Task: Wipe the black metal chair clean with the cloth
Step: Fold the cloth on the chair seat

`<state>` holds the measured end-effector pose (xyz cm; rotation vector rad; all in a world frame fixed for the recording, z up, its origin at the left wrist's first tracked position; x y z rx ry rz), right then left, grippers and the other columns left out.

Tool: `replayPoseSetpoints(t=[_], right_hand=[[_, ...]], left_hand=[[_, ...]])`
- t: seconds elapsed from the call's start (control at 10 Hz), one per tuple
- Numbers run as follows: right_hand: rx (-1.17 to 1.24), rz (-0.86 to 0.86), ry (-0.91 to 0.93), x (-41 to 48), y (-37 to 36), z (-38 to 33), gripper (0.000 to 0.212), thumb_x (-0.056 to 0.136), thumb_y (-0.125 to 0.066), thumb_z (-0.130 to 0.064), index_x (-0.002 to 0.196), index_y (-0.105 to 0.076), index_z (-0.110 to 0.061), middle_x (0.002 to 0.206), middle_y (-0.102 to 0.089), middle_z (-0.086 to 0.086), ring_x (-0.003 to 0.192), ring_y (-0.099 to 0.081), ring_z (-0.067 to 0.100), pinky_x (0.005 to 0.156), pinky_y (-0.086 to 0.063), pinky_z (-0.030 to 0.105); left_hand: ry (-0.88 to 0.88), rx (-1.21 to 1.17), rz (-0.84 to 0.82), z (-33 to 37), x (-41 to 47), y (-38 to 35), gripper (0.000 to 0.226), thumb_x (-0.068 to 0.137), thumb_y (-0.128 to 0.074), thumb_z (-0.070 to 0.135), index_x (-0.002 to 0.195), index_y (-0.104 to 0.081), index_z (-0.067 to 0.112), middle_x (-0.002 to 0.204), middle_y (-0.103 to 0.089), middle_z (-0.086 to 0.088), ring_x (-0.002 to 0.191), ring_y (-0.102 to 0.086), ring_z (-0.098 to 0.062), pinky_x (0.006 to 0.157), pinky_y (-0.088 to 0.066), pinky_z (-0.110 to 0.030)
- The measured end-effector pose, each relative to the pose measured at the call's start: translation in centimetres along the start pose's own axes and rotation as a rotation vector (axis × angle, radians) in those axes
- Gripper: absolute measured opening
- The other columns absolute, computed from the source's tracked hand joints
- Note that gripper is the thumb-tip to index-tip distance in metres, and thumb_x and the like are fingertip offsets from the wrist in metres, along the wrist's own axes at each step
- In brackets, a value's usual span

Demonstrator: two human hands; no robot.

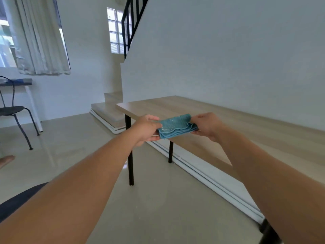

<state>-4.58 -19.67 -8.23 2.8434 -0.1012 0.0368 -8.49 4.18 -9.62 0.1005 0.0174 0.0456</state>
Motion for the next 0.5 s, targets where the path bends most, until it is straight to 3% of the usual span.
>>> replayPoseSetpoints(t=[0.1, 0.2, 0.3, 0.4, 0.5], right_hand=[[-0.159, 0.11, -0.016, 1.5, 3.5, 2.2, 0.012, 0.091, -0.071, -0.015, 0.087, -0.079, -0.007, 0.086, -0.073, 0.015, 0.077, -0.074, 0.03, 0.084, -0.068, 0.051], [-0.384, 0.195, 0.014, 2.5, 5.7, 3.3, 0.022, 0.088, -0.07, -0.025, 0.089, -0.083, -0.007, 0.08, -0.078, 0.013, 0.079, -0.075, 0.033, 0.073, -0.063, 0.041], [-0.495, 0.235, 0.038, 3.0, 6.5, 3.7, 0.023, 0.095, -0.07, -0.025, 0.097, -0.085, -0.009, 0.083, -0.077, 0.01, 0.073, -0.063, 0.024, 0.064, -0.047, 0.031], [-0.54, 0.219, 0.033, 3.5, 6.2, 4.2, 0.023, 0.095, -0.073, -0.027, 0.102, -0.085, -0.008, 0.1, -0.081, 0.015, 0.077, -0.064, 0.024, 0.072, -0.05, 0.032], [-0.557, 0.236, 0.042, 3.4, 6.0, 3.9, 0.024, 0.095, -0.073, -0.029, 0.11, -0.084, -0.012, 0.107, -0.081, 0.01, 0.092, -0.07, 0.026, 0.08, -0.052, 0.032]], left_hand=[[0.011, 0.042, 0.0, 0.4, 2.6, -4.4, 0.033, 0.104, -0.065, 0.001, 0.135, -0.057, 0.005, 0.124, -0.07, -0.022, 0.085, -0.074, -0.024, 0.062, -0.066, -0.029], [-0.013, 0.164, 0.013, 0.1, 4.8, -7.4, 0.041, 0.102, -0.07, 0.004, 0.141, -0.059, 0.001, 0.122, -0.07, -0.019, 0.089, -0.076, -0.025, 0.075, -0.067, -0.032], [-0.088, 0.342, 0.064, 0.4, 5.4, -8.7, 0.038, 0.101, -0.073, 0.012, 0.137, -0.065, 0.004, 0.119, -0.072, -0.013, 0.09, -0.075, -0.023, 0.078, -0.064, -0.031], [-0.15, 0.544, 0.129, 0.5, 5.6, -8.6, 0.041, 0.099, -0.077, 0.023, 0.136, -0.069, 0.008, 0.132, -0.071, -0.01, 0.118, -0.069, -0.028, 0.102, -0.056, -0.037], [-0.152, 0.599, 0.161, 0.3, 5.3, -7.8, 0.042, 0.1, -0.074, 0.035, 0.133, -0.069, 0.009, 0.128, -0.07, -0.003, 0.119, -0.066, -0.024, 0.103, -0.052, -0.037]])
Point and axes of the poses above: each hand's wrist, its own x-axis towards the middle knuckle, its own y-axis out of the back of the hand, z = x × y, the point moved 3 cm from there along x, towards the middle knuckle
